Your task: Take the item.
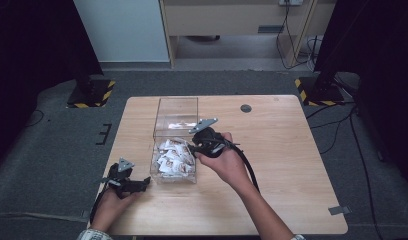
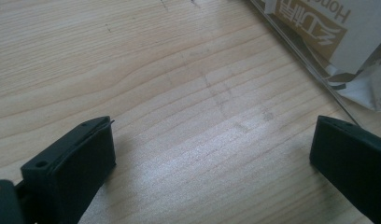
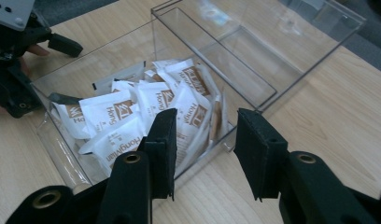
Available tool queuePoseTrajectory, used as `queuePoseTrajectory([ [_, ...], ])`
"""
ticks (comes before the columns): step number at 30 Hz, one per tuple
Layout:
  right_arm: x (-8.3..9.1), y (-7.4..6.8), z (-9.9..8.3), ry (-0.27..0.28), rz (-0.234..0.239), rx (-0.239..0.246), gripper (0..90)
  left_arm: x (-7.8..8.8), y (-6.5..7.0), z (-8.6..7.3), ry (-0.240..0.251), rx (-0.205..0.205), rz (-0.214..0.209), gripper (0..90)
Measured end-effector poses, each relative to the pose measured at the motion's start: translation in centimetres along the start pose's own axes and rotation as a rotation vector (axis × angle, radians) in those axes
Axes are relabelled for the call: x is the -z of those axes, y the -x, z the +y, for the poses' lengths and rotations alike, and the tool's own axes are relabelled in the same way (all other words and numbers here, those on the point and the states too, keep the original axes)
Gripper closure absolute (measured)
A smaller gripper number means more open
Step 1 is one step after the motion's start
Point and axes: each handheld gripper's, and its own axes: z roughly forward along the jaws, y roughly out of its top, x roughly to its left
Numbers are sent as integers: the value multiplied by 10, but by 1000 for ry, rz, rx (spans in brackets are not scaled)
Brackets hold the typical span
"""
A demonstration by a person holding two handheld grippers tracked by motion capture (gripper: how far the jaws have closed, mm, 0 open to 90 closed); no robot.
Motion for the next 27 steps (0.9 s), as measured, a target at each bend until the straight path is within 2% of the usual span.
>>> queuePoseTrajectory([
  [7, -15, -11, -2, -17, 30, 16, 623, 0, 0, 0, 0, 0, 0, 0],
  [27, -52, -23, -8, -67, 64, 23, 722, 0, 0, 0, 0, 0, -1, 0],
])
